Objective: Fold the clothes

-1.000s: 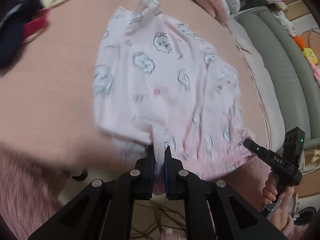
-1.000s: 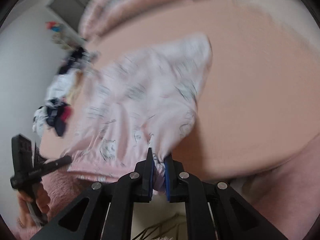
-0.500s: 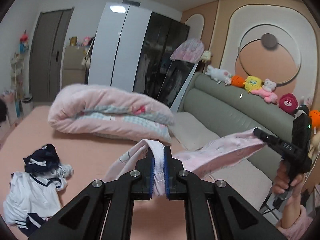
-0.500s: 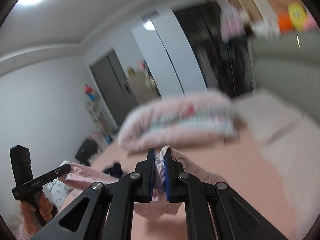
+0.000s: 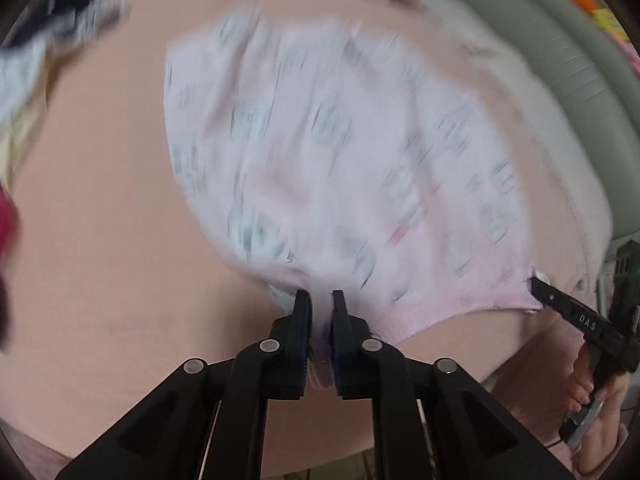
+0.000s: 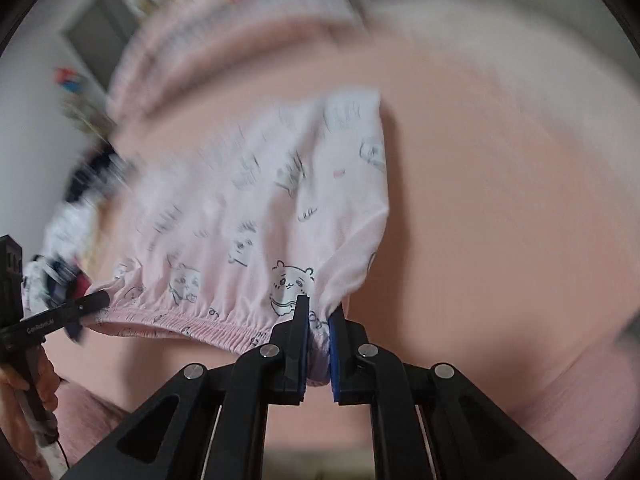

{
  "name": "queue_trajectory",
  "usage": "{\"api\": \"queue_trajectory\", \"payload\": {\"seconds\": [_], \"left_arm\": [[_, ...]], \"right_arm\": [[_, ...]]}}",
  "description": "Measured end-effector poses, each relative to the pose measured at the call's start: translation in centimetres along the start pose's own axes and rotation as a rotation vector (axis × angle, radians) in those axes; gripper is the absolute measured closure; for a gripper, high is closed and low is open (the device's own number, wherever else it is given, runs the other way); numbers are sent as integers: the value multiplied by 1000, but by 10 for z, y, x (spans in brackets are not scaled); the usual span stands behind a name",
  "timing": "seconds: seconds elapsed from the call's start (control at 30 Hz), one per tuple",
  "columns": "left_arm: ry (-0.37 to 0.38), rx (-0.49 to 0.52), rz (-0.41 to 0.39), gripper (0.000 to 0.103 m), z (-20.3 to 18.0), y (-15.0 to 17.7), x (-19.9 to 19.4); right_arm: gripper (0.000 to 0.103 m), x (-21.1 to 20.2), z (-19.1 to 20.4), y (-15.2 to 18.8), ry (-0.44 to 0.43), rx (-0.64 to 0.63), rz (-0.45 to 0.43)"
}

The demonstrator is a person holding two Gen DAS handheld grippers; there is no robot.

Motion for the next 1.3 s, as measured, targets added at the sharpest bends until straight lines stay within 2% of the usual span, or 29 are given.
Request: {"api": "queue_trajectory", "payload": {"seconds": [0.03,0.07,0.13,0.23,0.37,0.43,0.6,0.63,0.73,0.8,0.83,0.9,0.93,1.0,1.07,1.1,1.17,1.2,1.23,1.3], "left_arm": [[-3,-12,4,88,3,7,4],[10,-25,-34,85,4,9,-3],[30,-80,-110,71,10,10,-18],[34,-172,-198,71,25,10,-32],[112,-228,-144,71,21,26,-20],[130,-229,-141,71,8,36,-25],[141,-199,-157,71,-3,47,-29],[114,-172,-162,71,-3,46,-30],[-33,-59,-148,68,-8,35,-16],[-148,44,-180,67,-16,23,-15],[-211,90,-200,67,-19,16,-17],[-338,103,-220,67,-15,2,-28],[-326,54,-256,67,-12,-2,-40],[-228,-28,-333,67,-16,-5,-65],[-102,24,-324,67,-37,-1,-68],[-53,60,-302,67,-49,3,-63],[26,140,-252,67,-70,15,-50],[23,181,-233,67,-78,18,-42],[14,225,-217,67,-85,22,-34],[-37,307,-203,67,-93,24,-20]], "right_arm": [[95,5,-3,9,8,1,13],[95,7,-6,17,15,-1,20],[92,-9,-4,11,14,-20,-23],[91,-18,1,3,21,-49,-53],[87,-15,8,-3,37,-87,-63],[87,-14,11,-7,45,-106,-68],[83,-6,4,15,68,-114,-51],[83,-2,4,14,83,-136,-48],[83,9,4,12,127,-203,-39],[83,16,4,11,156,-247,-33],[83,24,7,4,207,-305,-41],[83,33,16,-16,288,-411,-82],[83,33,18,-21,303,-422,-83],[83,13,17,-31,277,-381,-120],[83,-15,30,-33,149,-327,-174],[83,-23,39,-25,62,-325,-157],[83,-22,60,-4,-49,-376,-93],[83,-19,74,10,-104,-421,-50],[83,-16,87,19,-116,-480,-28],[83,-9,98,29,-83,-582,-34]]}}
Point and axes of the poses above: each gripper's, at about its wrist camera, not at the fingertips, and x roughly the way its jaws point, z to its left, y to its underside, the point moved 8 cm from there along x, roughly the way its jaws point, and after that the axes turned 4 degrees about -z, right-handed, at the moved point
